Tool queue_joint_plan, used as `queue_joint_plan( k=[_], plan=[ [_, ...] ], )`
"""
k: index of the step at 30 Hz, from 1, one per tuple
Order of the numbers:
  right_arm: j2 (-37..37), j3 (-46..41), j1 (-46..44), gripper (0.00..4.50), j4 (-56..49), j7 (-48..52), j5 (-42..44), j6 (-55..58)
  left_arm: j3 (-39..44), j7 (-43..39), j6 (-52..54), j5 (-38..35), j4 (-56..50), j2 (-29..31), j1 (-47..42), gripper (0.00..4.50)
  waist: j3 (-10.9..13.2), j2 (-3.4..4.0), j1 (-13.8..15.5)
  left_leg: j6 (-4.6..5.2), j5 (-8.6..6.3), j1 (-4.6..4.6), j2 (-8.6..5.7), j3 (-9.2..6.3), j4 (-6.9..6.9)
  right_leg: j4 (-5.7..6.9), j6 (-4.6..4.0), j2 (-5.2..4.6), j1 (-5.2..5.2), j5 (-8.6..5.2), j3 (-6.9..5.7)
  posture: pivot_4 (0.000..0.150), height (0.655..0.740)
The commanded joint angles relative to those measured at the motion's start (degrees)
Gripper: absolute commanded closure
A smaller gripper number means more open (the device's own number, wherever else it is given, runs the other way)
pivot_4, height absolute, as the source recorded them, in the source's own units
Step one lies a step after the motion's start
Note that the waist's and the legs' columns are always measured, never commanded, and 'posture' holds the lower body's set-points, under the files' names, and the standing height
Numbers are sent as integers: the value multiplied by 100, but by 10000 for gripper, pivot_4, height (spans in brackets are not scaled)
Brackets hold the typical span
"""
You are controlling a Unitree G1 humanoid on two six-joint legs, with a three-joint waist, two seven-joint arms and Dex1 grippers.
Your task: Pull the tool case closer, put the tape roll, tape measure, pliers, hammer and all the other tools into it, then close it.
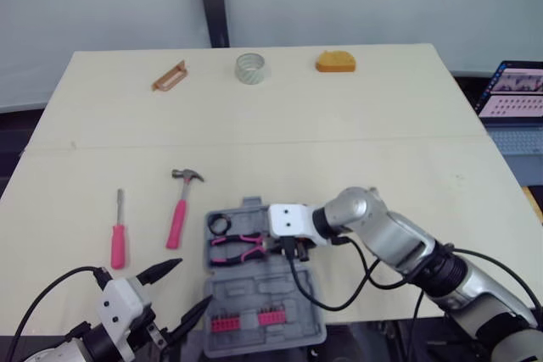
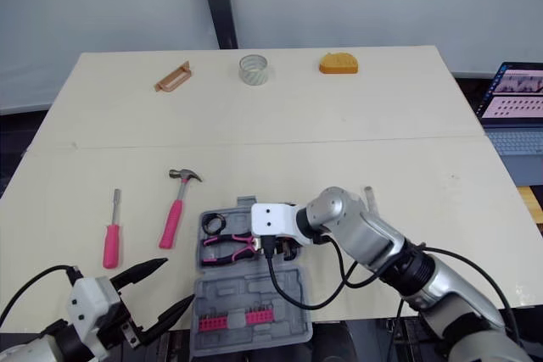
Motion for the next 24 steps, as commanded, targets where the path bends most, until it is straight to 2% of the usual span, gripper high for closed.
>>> queue_joint_plan(
  k=[1,24],
  plan=[
    [95,-40,-32,35535,-103,28,-28,-34,118,64,-16,-96,-100,15,-32,0,0,0,-1,0,0,0,0,0,0,0,0,0,0,0,0,1500,7400],
    [284,64,102,35535,121,-53,-313,11,-84,269,135,17,-119,-1,-114,0,0,0,-2,0,0,0,0,0,0,1,0,0,0,0,0,1500,7400]
  ],
)
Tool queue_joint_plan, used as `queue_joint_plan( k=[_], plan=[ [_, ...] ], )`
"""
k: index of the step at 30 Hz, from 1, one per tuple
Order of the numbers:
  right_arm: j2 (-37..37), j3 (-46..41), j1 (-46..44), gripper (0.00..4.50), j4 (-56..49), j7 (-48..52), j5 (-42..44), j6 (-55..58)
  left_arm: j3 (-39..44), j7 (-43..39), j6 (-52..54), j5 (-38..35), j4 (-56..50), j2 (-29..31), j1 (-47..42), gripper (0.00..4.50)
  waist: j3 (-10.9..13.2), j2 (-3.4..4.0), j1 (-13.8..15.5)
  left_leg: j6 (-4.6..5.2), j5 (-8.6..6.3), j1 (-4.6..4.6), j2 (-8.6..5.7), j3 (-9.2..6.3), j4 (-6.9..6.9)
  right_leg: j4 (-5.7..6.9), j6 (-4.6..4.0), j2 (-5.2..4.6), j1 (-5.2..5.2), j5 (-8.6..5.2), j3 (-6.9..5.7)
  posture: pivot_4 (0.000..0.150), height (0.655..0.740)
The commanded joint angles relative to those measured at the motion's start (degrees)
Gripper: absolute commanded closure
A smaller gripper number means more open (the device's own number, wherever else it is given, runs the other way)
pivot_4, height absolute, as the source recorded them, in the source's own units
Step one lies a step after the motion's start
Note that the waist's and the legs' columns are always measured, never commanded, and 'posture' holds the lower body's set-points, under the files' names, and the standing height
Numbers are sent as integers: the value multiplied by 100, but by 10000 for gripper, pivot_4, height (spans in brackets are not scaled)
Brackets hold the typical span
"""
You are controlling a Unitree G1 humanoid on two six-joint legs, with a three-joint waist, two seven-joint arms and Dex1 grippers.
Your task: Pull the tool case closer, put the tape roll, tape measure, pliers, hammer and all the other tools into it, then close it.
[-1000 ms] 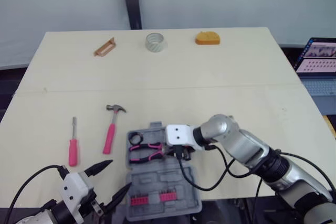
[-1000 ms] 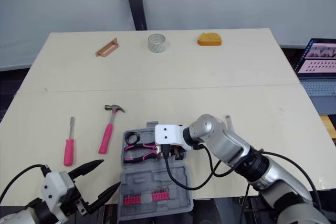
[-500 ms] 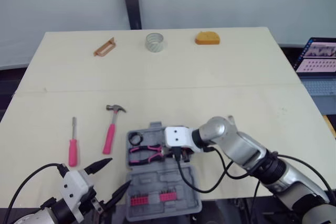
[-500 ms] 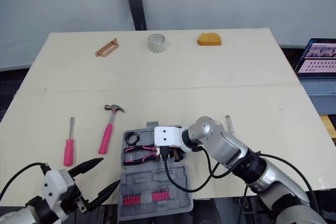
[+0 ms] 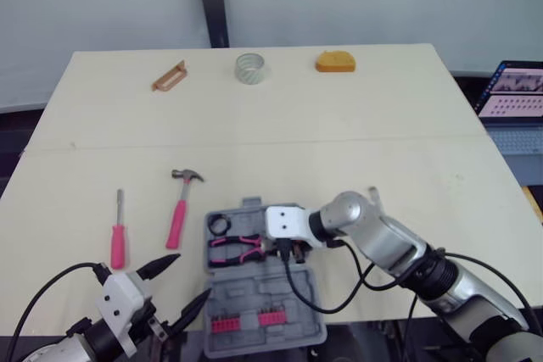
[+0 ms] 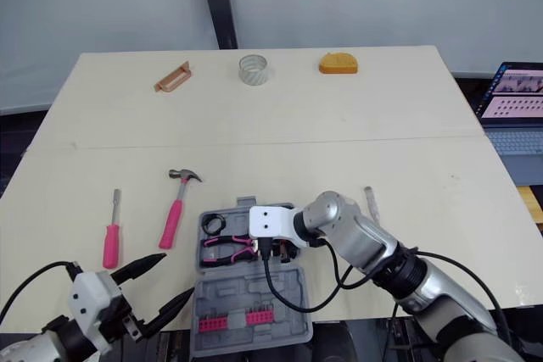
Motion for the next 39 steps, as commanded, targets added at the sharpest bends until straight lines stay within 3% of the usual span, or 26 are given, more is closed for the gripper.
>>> queue_joint_plan(
  k=[1,12,14,19,22,25,29,32,39],
  plan=[
    [85,31,3,35535,-45,-3,-58,-29,-14,45,2,-6,-127,13,2,0,0,0,-2,0,0,0,0,0,0,0,0,0,0,0,0,1500,7400],
    [169,-65,27,35535,-27,-4,-65,19,-52,93,86,14,-175,32,-41,0,0,0,-4,0,0,1,0,0,0,2,0,0,-1,0,0,1500,7400],
    [162,-157,30,24536,-129,42,41,62,-66,98,96,18,-167,43,-71,0,0,0,-3,0,0,0,0,0,0,2,0,0,-1,0,0,1500,7400],
    [190,-501,2,2088,-366,47,337,133,-63,104,126,12,-142,72,-162,0,0,0,-3,0,0,0,0,0,0,2,0,0,-1,0,0,1500,7400],
    [521,-875,88,2088,-270,-191,610,-212,-59,105,134,9,-140,81,-180,0,0,0,-3,0,0,0,0,0,0,2,0,0,-1,0,0,1500,7400],
    [1077,-1143,224,11749,37,-488,849,-452,-56,102,143,7,-136,83,-189,0,-1,0,-14,0,0,1,2,0,-2,7,0,1,-4,0,0,1500,7400],
    [1483,-956,460,32772,601,-599,723,-1221,-107,105,157,30,-124,80,-221,0,-1,0,-15,0,0,0,1,8,-3,21,0,0,-18,0,4,1500,7400],
    [1752,-932,632,44749,1076,-645,742,-1603,-114,116,185,31,-125,90,-267,0,-3,-3,-15,0,0,0,0,8,-1,23,0,0,-17,0,6,1500,7400],
    [2131,-1075,708,44749,2149,-834,656,-2232,-86,129,214,38,-141,79,-271,0,-3,-3,-39,-1,0,1,1,15,-1,34,0,0,-27,0,12,1500,7400]
  ],
)
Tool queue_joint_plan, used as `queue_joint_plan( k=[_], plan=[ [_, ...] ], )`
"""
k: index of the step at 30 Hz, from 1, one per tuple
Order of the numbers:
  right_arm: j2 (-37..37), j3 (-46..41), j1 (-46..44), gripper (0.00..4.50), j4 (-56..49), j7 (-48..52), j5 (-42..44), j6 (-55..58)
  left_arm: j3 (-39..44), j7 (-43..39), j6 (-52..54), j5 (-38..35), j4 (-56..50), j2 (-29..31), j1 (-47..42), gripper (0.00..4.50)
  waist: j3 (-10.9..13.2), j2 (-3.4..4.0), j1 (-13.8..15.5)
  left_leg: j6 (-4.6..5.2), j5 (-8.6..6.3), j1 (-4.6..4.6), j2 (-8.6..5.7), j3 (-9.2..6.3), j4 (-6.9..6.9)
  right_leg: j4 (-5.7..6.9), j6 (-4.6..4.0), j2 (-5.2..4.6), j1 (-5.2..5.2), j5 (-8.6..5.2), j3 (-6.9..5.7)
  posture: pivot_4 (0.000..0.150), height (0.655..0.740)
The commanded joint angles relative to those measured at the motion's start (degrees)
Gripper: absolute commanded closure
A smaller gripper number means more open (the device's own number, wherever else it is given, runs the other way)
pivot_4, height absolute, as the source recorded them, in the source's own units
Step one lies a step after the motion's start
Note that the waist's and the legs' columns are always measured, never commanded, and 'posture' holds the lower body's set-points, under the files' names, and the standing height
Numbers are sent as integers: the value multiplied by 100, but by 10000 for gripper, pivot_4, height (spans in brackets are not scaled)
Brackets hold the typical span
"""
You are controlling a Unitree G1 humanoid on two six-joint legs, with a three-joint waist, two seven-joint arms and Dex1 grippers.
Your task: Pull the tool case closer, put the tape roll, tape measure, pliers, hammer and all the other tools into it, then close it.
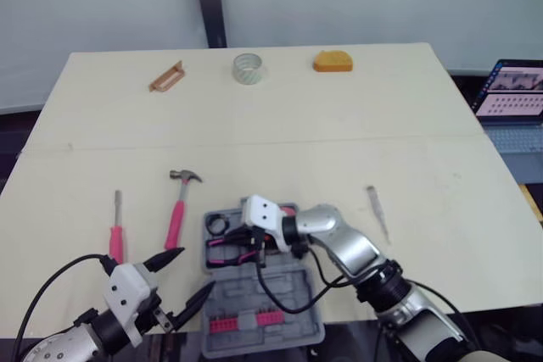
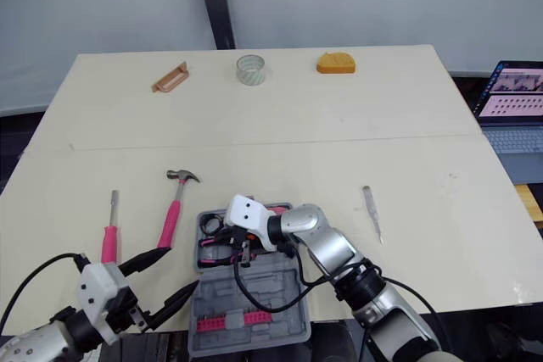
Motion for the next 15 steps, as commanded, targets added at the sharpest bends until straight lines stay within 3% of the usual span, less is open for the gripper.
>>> queue_joint_plan(
  k=[1,10,15],
  plan=[
    [135,-129,-13,44749,340,-109,-18,-358,7,39,-26,14,-144,11,66,0,0,0,1,0,0,0,0,0,0,0,0,0,0,0,0,1500,7400],
    [111,-18,55,44749,986,-165,-326,-713,3,54,-13,13,-143,58,-18,0,-2,1,-25,0,0,1,1,2,0,3,0,0,-1,0,2,1500,7400],
    [-159,339,94,44749,1184,-162,-904,-965,21,61,-12,9,-117,86,-67,0,-18,6,-44,0,0,4,0,2,-1,6,0,0,-1,0,3,1500,7400]
  ],
)
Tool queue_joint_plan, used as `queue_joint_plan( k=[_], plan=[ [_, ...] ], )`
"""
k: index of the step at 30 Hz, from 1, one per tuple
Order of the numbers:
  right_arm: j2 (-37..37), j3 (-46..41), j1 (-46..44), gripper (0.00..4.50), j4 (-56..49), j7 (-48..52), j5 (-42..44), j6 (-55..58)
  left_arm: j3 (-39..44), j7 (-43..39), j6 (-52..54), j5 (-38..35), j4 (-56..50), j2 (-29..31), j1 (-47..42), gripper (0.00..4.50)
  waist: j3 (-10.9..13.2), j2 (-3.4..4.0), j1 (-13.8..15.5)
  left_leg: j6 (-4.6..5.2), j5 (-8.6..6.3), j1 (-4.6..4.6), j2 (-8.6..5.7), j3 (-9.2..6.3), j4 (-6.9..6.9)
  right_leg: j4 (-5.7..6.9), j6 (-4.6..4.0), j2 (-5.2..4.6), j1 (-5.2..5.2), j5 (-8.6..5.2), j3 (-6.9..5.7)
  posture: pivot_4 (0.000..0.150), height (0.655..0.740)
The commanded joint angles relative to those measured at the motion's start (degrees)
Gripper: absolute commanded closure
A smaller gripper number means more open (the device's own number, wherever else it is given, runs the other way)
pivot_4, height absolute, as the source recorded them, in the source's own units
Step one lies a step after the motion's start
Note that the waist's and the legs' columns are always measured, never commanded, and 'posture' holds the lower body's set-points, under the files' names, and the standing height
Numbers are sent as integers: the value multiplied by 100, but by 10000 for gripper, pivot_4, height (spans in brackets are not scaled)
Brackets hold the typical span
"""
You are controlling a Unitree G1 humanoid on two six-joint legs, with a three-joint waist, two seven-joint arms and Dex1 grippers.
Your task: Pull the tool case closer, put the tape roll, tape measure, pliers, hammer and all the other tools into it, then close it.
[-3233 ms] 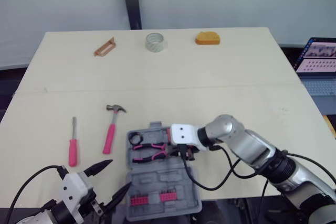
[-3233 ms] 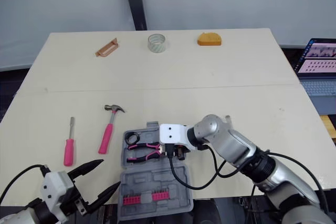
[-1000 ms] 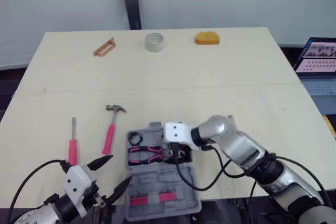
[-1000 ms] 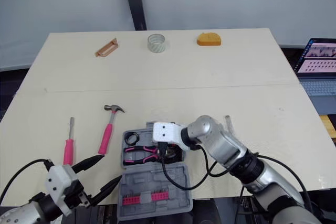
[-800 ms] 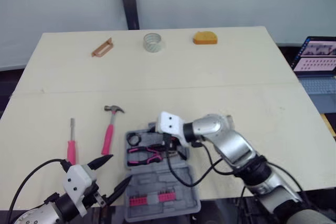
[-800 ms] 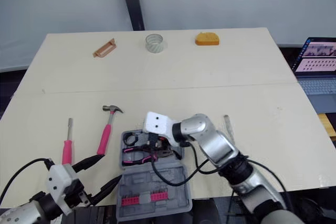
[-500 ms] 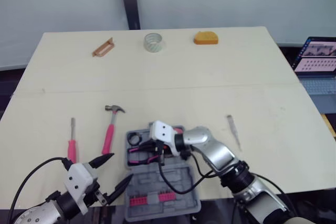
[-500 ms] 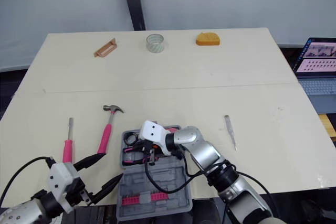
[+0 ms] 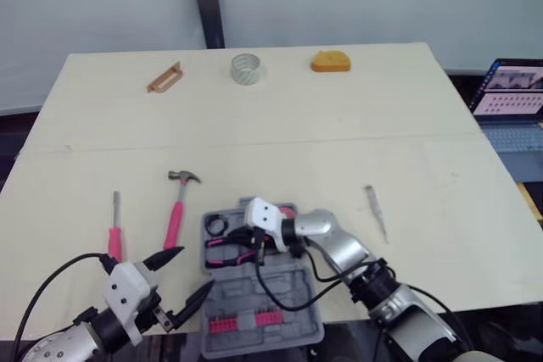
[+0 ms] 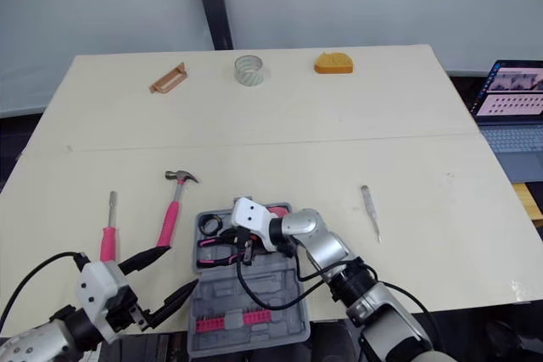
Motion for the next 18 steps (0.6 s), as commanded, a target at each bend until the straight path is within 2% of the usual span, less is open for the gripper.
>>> queue_joint_plan(
  k=[1,8,13,18],
  plan=[
    [-269,350,106,44749,373,-82,-605,-80,35,15,-16,-1,-108,49,-23,0,-15,4,0,0,0,1,0,0,0,0,0,0,1,0,0,1500,7400],
    [-375,547,37,44749,546,-192,-1043,-125,72,17,-24,-6,-98,54,-26,0,-109,35,5,0,0,10,-1,-1,-2,-5,0,0,13,0,0,1500,7400],
    [-476,715,28,44749,698,-274,-1369,-5,44,34,-7,14,-68,65,-87,0,-128,47,21,1,-1,73,-1,6,-30,-17,-4,0,66,-2,6,1500,7400],
    [-553,794,-7,44749,784,-258,-1510,143,41,37,11,14,-46,63,-151,0,-170,79,35,1,-1,93,0,11,-41,-13,-9,0,71,-5,15,1500,7400]
  ],
)
